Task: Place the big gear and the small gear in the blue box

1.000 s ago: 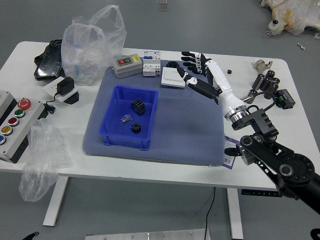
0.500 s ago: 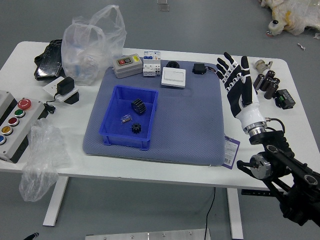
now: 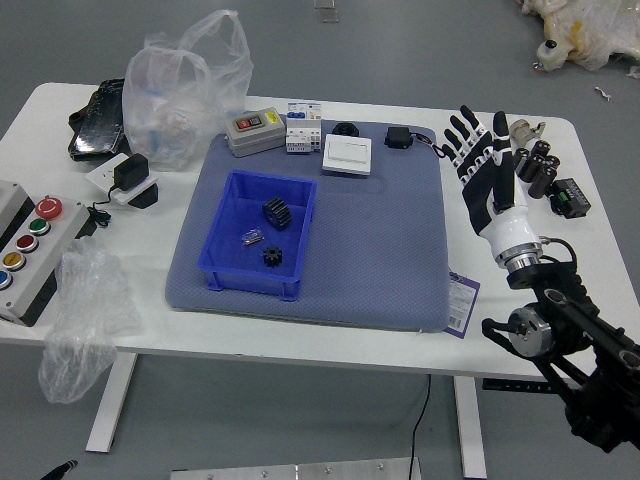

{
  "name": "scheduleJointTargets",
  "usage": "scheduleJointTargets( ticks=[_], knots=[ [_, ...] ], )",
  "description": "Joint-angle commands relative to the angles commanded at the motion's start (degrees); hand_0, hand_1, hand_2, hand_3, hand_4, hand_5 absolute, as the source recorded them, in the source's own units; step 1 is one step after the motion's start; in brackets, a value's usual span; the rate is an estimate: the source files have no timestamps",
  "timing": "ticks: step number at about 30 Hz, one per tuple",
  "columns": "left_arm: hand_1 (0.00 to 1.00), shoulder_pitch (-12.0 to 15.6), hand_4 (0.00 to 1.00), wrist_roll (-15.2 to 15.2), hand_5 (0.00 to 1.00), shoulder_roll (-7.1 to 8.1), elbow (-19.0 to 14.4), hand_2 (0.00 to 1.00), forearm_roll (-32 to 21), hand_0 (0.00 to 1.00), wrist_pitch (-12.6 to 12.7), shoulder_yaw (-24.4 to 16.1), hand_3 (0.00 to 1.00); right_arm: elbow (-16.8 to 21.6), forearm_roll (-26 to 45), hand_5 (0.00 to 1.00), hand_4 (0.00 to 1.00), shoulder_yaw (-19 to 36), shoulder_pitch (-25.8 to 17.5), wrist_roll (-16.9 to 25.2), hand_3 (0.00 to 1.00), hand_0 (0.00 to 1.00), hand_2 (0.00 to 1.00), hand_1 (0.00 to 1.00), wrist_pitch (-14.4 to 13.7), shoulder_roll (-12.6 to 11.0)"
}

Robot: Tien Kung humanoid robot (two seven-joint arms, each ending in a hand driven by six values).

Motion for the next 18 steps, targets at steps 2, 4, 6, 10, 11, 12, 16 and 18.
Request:
scheduleJointTargets(
  ticks=[2, 4, 6, 10, 11, 12, 16, 18],
  knots=[
    [0.594, -0.1, 0.756, -0.1, 0.717, 0.09, 0.0, 0.585, -0.3, 0.651, 0.1, 0.1, 0.727, -0.4, 0.4, 0.998, 0.998, 0.6, -0.1, 0.0, 0.998, 0.998, 0.998, 0.998, 0.0, -0.1],
    [0.594, -0.2, 0.756, -0.2, 0.717, 0.19, 0.1, 0.585, -0.6, 0.651, 0.1, 0.2, 0.727, -0.7, 0.6, 0.998, 0.998, 1.1, -0.2, 0.0, 0.998, 0.998, 0.998, 0.998, 0.0, -0.1],
    [0.594, -0.3, 0.756, -0.4, 0.717, 0.22, 0.1, 0.585, -0.9, 0.651, 0.2, 0.5, 0.727, -0.8, 0.7, 0.998, 0.998, 1.6, -0.4, -0.2, 0.998, 0.998, 0.998, 0.998, 0.0, -0.2],
    [0.594, -0.6, 0.756, -0.7, 0.717, 0.23, 0.2, 0.585, -1.5, 0.651, 0.2, 1.0, 0.726, -0.9, 1.2, 0.998, 0.998, 2.2, -1.3, -0.3, 0.998, 0.998, 0.998, 0.998, 0.1, -0.1],
    [0.594, -0.6, 0.756, -0.8, 0.717, 0.22, 0.2, 0.585, -1.6, 0.651, 0.2, 1.0, 0.726, -0.9, 1.4, 0.998, 0.998, 2.3, -1.6, -0.3, 0.998, 0.998, 0.998, 0.998, 0.2, -0.1],
    [0.594, -0.6, 0.756, -0.8, 0.717, 0.22, 0.2, 0.585, -1.7, 0.651, 0.2, 1.1, 0.726, -0.9, 1.7, 0.998, 0.998, 2.5, -2.0, -0.2, 0.998, 0.998, 0.998, 0.998, 0.3, -0.1],
    [0.594, -0.5, 0.756, -0.7, 0.716, 0.27, 0.2, 0.586, -1.8, 0.651, 0.2, 1.1, 0.726, -0.8, 2.4, 0.998, 0.998, 2.7, -3.0, -0.2, 0.998, 0.998, 0.998, 0.998, 0.7, -0.2],
    [0.594, -0.4, 0.756, -0.6, 0.716, 0.30, 0.2, 0.586, -1.7, 0.651, 0.3, 1.0, 0.726, -0.7, 2.5, 0.998, 0.998, 2.9, -3.3, -0.3, 0.998, 0.998, 0.998, 0.998, 0.8, -0.3]
  ],
)
